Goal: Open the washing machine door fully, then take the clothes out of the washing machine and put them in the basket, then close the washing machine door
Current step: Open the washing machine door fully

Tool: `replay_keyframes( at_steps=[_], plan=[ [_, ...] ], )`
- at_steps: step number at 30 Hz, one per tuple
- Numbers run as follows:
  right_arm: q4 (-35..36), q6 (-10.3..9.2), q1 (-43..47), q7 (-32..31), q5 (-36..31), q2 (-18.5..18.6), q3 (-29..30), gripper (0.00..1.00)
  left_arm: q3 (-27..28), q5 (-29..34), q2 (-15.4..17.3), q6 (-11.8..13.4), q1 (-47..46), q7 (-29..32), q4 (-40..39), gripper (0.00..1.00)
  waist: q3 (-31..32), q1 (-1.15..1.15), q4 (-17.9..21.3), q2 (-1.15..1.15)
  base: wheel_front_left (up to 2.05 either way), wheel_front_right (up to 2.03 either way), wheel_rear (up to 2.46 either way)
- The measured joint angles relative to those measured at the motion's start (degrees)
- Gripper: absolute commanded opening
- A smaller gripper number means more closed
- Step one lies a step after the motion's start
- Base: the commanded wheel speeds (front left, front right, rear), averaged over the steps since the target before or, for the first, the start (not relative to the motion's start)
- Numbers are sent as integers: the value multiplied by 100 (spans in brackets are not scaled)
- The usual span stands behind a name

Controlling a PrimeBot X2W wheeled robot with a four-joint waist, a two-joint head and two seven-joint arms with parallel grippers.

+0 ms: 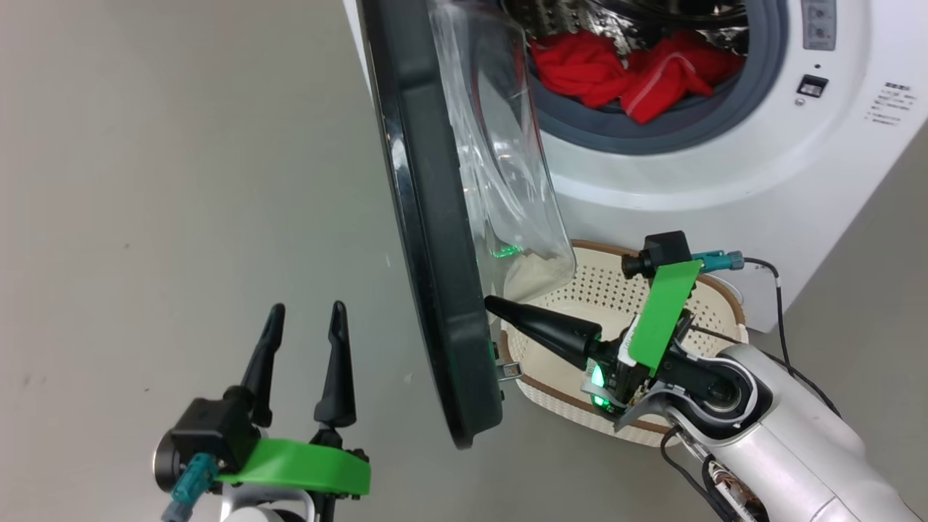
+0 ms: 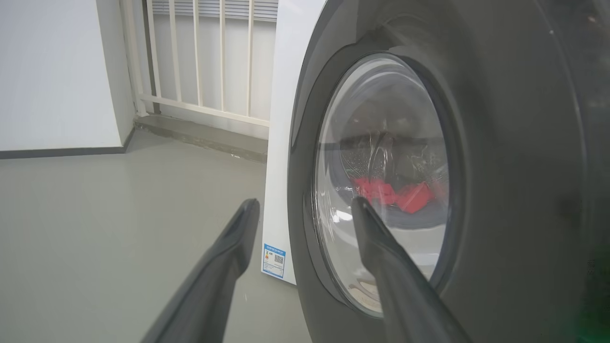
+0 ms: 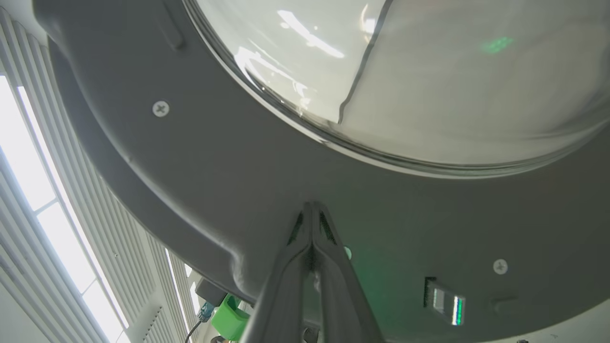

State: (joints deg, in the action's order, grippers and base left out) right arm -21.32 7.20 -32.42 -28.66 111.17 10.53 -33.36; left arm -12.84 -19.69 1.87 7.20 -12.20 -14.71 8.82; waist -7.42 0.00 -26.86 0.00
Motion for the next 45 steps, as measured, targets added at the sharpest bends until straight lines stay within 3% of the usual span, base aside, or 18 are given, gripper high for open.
replay_keyframes(
  at_steps=[16, 17, 19, 20, 21, 22, 25, 27, 31, 35, 38, 45],
  plan=[
    [261, 0, -125, 705, 415, 431, -809, 1, -42, -207, 2, 10, 133, 0, -1, 100, 35, 0, -208, 0, 0, 0, 0],
    [264, 0, -148, 844, 401, 445, -833, 31, -40, -207, 2, 16, 141, 0, -7, 100, 33, 0, -197, 0, 0, 0, 0],
    [269, 0, -175, 960, 387, 455, -848, 63, -35, -209, 2, 45, 142, 0, -15, 100, 31, 0, -187, 0, 0, 0, 0],
    [287, 0, -193, 1083, 345, 481, -862, 91, -24, -215, 2, 48, 142, 0, -37, 100, 28, 0, -175, 0, 0, 0, 0],
    [291, 0, -207, 1229, 270, 508, -876, 100, -15, -232, 2, 62, 142, 0, -59, 100, 25, 0, -163, 0, 0, 0, 0],
    [291, 0, -229, 1394, 160, 554, -895, 100, -8, -258, 2, 68, 142, 0, -79, 100, 24, 0, -152, 0, 0, 0, 0],
    [221, 0, -359, 2124, -613, 750, -1029, 100, 19, -267, 2, 92, 142, 0, -126, 100, 31, 0, -120, 0, 0, 0, 0],
    [-56, 0, -526, 2930, -1778, 920, -1343, 100, 41, -263, 5, 90, 142, 0, -155, 100, 56, 0, -90, 0, 0, 0, 0],
    [-668, 0, -576, 3871, -3009, 901, -1639, 100, 53, -238, 5, 82, 147, 0, -158, 100, 119, 0, -55, 0, 0, 0, 0],
    [-1289, 1, -586, 4252, -4151, 744, -1619, 100, 85, -197, 7, 75, 207, 0, -121, 100, 211, 0, -22, 0, 0, 0, 0],
    [-1545, 1, -567, 4286, -4946, 492, -1165, 100, 116, -196, 8, 35, 301, 0, -96, 100, 285, 0, -1, 0, 0, 0, 0],
    [-1161, 1, 168, 4324, -7396, -119, 1016, 100, 194, -153, 22, -16, 450, 0, -49, 100, 444, 0, 27, 0, 0, 0, 0]
  ],
)
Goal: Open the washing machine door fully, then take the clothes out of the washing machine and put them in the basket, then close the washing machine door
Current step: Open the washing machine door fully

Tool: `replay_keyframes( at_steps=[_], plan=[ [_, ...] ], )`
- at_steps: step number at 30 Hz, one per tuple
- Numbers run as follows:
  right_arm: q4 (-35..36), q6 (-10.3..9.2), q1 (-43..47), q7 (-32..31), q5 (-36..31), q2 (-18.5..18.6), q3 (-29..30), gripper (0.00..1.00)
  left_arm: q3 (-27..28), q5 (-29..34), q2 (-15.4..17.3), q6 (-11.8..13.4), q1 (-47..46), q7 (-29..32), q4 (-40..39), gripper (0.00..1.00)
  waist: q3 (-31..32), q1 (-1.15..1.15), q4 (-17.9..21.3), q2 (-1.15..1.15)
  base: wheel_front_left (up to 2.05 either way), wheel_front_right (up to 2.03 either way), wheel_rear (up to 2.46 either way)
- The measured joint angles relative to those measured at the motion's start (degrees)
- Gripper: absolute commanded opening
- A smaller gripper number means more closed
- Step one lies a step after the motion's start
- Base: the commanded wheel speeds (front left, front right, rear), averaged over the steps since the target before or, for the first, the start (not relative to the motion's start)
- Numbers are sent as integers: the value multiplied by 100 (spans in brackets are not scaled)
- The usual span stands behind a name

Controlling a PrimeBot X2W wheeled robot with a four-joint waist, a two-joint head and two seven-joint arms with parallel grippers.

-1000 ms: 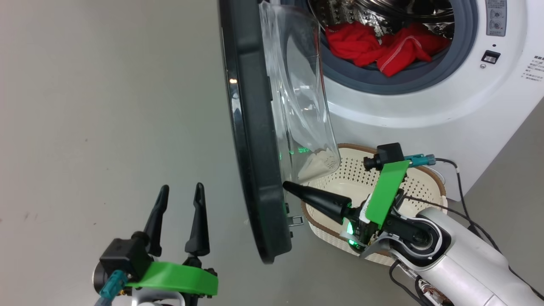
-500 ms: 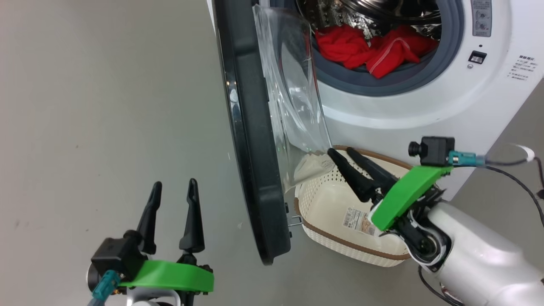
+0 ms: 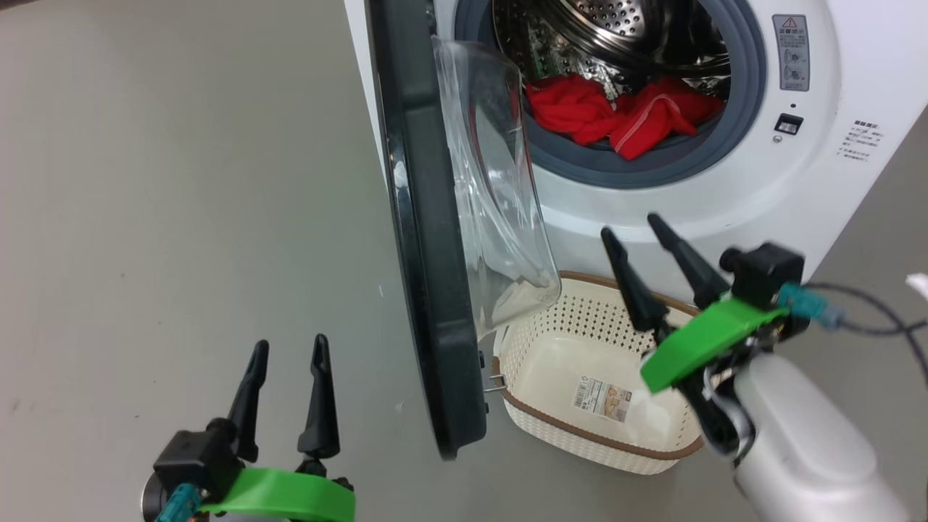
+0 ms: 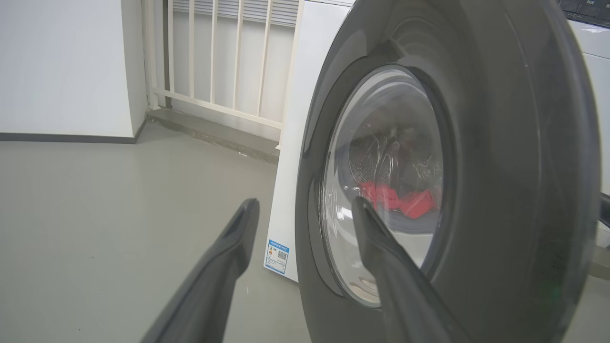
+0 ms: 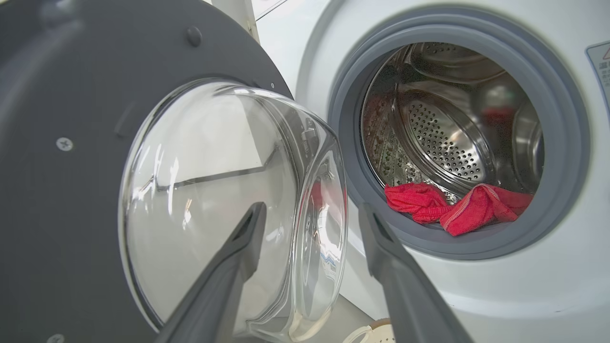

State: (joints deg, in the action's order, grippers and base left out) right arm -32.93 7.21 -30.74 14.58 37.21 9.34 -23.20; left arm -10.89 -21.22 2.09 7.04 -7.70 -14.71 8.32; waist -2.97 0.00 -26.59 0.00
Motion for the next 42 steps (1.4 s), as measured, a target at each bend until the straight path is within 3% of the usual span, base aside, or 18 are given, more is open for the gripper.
replay_keyframes(
  at_steps=[5, 11, 20, 37, 39, 40, 41, 42],
  plan=[
    [531, 1, 792, 4, -1443, -413, 927, 100, 52, 32, 8, -3, 46, 0, 13, 100, 36, 0, 27, 0, 0, 0, 0],
    [1348, 1, 1261, 4, -2432, -584, 1610, 100, 136, 141, 11, -10, 56, 0, -98, 100, 35, 0, 44, 0, 0, 0, 0],
    [2100, 1, 1973, 4, -2513, -612, 1720, 100, 221, 170, 10, -52, 79, 0, -233, 100, -16, 0, 69, 0, 0, 0, 0],
    [2169, 1, 2258, 4, -2415, -623, 1553, 100, 188, 202, 10, -43, 177, 0, -90, 99, -49, 0, 142, 0, 0, 0, 0],
    [2161, 1, 2258, 4, -2409, -623, 1544, 100, 172, 211, 10, -43, 178, 0, -54, 45, -46, 0, 147, 0, 0, 0, 0],
    [2158, 1, 2258, 4, -2409, -623, 1539, 100, 168, 211, 10, -43, 179, 0, -37, 30, -43, 0, 150, 0, 0, 0, 0],
    [2157, 1, 2257, 4, -2408, -623, 1535, 100, 164, 211, 10, -43, 179, 0, -19, 0, -39, 0, 153, 0, 0, 0, 0],
    [2156, 1, 2257, 4, -2405, -623, 1532, 100, 156, 212, 10, -42, 183, 0, -15, 0, -37, 0, 156, 0, 0, 0, 0]
  ],
)
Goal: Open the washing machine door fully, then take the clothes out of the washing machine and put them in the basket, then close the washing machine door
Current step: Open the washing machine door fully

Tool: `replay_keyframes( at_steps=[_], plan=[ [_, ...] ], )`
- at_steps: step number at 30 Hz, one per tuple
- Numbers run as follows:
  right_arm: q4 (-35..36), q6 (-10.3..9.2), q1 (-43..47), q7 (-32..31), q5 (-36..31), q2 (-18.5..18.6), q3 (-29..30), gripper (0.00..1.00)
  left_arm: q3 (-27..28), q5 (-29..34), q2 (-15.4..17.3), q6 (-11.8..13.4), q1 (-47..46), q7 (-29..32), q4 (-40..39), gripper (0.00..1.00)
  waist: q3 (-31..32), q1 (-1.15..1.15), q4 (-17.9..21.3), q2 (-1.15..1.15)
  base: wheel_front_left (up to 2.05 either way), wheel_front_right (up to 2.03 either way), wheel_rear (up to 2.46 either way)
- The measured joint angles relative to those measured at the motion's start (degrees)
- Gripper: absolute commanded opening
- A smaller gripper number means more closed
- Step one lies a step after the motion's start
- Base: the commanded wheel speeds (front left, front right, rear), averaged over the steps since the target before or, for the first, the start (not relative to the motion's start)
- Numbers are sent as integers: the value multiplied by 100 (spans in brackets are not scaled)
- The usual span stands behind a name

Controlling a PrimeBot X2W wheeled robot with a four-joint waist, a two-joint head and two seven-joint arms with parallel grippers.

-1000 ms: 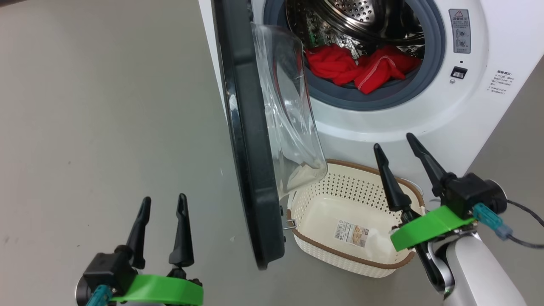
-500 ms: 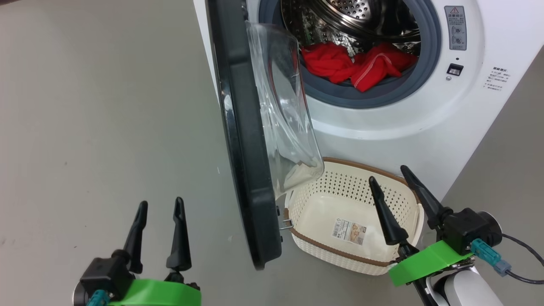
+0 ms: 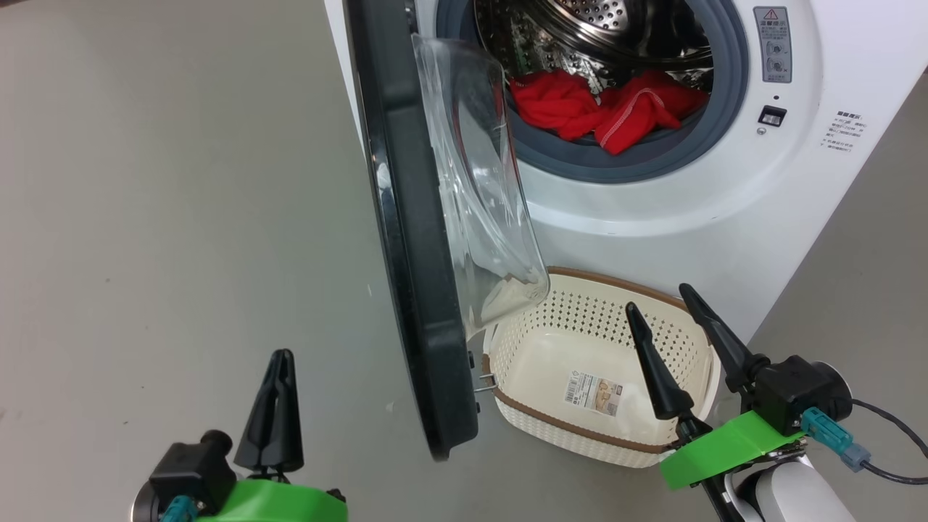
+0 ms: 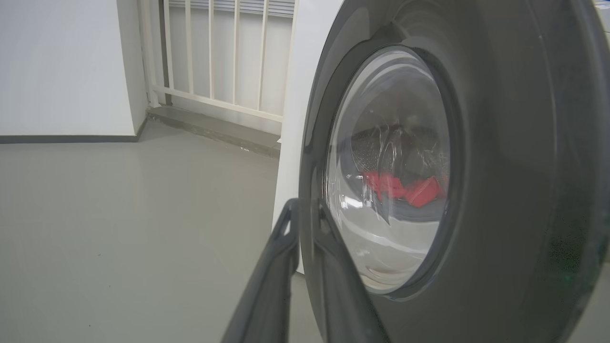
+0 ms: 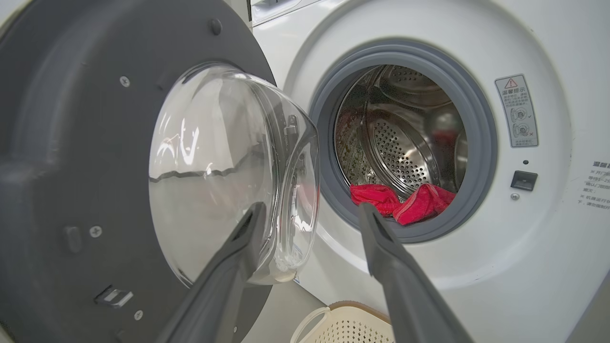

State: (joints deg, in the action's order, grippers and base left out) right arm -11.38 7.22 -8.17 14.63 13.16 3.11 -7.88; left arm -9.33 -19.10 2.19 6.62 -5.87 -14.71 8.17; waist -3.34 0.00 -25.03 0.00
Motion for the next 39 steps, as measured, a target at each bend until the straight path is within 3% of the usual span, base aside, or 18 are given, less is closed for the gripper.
replay_keyframes(
  at_steps=[22, 30, 39],
  plan=[
    [-103, 0, -35, 0, 98, -1, 10, 100, -38, 207, -1, 56, -554, -1, -1551, 0, -93, 0, 77, 0, 0, 0, 0],
    [-92, 0, -60, 0, 143, -1, -12, 100, -447, 263, 0, 115, -710, -2, -2230, 0, -91, 0, 164, 0, 0, 0, 0],
    [-93, 0, -60, 0, 400, -1, -31, 100, -1385, 226, 9, -234, -741, 363, -2374, 0, -12, 0, 266, 0, 0, 0, 0]
  ],
)
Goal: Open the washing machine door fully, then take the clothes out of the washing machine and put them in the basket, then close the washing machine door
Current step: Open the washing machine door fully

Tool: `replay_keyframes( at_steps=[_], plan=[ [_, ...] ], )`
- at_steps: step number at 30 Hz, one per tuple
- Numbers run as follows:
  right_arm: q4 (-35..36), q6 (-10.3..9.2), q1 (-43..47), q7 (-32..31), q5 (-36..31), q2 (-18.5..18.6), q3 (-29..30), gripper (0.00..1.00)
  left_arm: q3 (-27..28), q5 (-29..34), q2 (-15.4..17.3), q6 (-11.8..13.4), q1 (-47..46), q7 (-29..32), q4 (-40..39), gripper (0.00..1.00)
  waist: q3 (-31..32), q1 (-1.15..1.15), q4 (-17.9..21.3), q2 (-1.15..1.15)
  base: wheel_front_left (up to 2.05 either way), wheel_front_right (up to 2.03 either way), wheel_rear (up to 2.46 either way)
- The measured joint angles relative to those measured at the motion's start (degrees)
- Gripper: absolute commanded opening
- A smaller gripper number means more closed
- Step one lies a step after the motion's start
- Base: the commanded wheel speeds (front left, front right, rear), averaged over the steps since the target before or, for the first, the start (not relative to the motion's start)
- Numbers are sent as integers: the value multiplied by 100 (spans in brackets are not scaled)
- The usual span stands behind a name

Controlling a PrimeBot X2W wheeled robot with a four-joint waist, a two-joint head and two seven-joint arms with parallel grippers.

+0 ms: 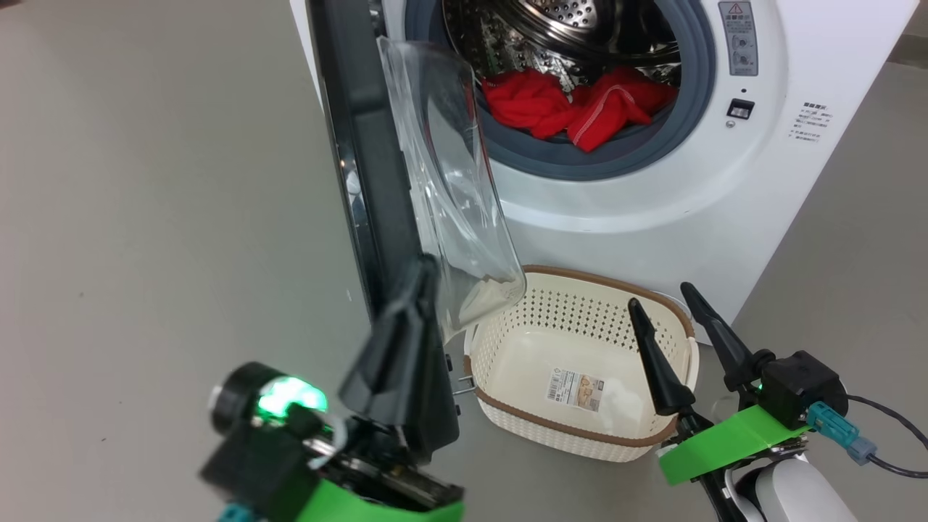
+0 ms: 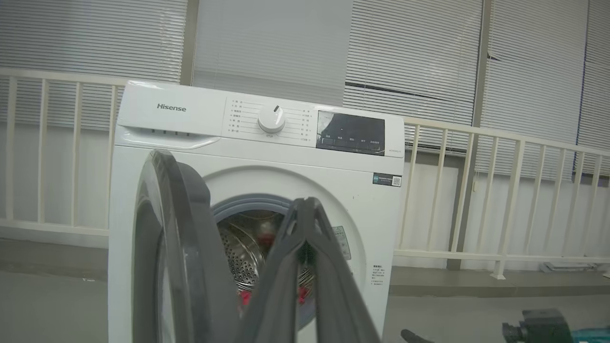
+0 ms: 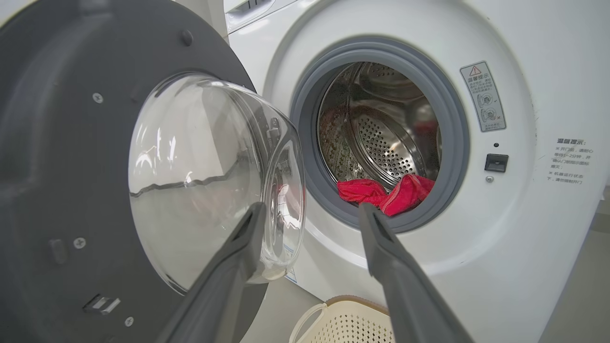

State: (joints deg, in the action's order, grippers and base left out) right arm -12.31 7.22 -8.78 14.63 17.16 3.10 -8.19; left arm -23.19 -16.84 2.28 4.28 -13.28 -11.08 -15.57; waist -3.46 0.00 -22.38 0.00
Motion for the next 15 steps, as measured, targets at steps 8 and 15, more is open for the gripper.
replay_keyframes(
  at_steps=[8, 15],
  plan=[
    [-2, 0, 0, 0, 11, 0, -85, 100, -589, -144, 27, -185, -4, 526, 620, 0, 12, 0, 109, 0, 0, 0, 0],
    [-2, 0, 0, 0, 11, -1, -114, 100, -642, -140, 99, -178, 1, 698, 1178, 0, 35, 0, 227, 0, 0, 0, 0]
  ],
)
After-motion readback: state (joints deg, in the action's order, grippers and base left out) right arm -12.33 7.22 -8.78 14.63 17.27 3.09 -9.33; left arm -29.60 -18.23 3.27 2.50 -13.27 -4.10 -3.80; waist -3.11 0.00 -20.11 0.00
